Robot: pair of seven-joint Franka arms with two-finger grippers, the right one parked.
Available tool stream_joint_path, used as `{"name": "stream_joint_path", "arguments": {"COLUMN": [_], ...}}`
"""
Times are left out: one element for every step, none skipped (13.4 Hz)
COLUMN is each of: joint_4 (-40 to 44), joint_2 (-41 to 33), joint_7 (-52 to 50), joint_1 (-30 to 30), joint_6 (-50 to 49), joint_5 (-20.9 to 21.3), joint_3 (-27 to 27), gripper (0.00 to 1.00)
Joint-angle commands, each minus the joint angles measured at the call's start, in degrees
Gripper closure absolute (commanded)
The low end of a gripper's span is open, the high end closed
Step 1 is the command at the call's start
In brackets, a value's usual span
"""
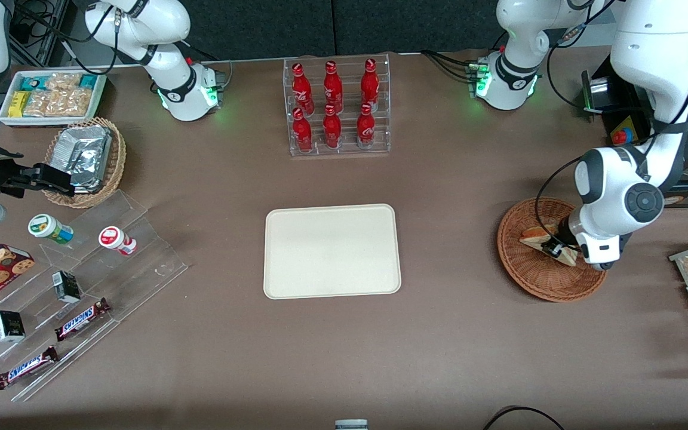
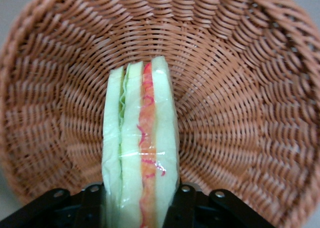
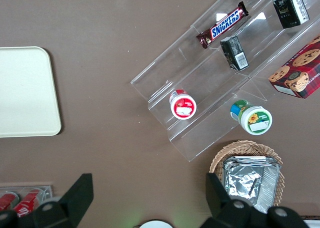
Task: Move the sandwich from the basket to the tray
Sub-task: 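Carry the held sandwich with the left gripper over the cream tray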
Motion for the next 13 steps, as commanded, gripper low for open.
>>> {"name": "stream_joint_path", "arguments": {"joint_4": [6.7, 10.9, 15.3, 18.7, 21.0, 22.7, 24.1, 25.5, 26.8, 28.1, 29.4, 30.7, 32.3], "joint_2": [-3.9, -3.9, -3.6, -3.3, -3.2, -3.1, -2.6, -1.7, -1.1, -0.6, 0.1, 1.0, 2.6], "joint_7": [0.1, -0.1, -0.6, -0.9, -1.9, -3.7, -5.2, -5.7, -5.7, -5.7, -5.6, -5.2, -5.0], "joint_1": [-0.2, -0.2, -0.2, -0.2, -0.2, -0.3, -0.8, -1.7, -3.8, -6.7, -9.5, -11.7, -14.0], "joint_6": [-12.0, -17.2, -21.9, -25.7, -28.0, -29.1, -29.4, -29.4, -29.4, -29.4, -29.4, -29.3, -29.1], "joint_5": [0.0, -0.3, -0.5, -0.5, -0.6, -0.5, -0.3, -0.2, 0.1, 0.3, 0.5, 0.7, 0.9], "joint_3": [-3.4, -5.0, -7.3, -10.0, -12.7, -15.6, -18.7, -21.2, -22.6, -22.6, -22.6, -22.6, -22.6], "gripper": [0.90, 0.90, 0.90, 0.87, 0.87, 0.87, 0.87, 0.87, 0.87, 0.87, 0.87, 0.87, 0.88]}}
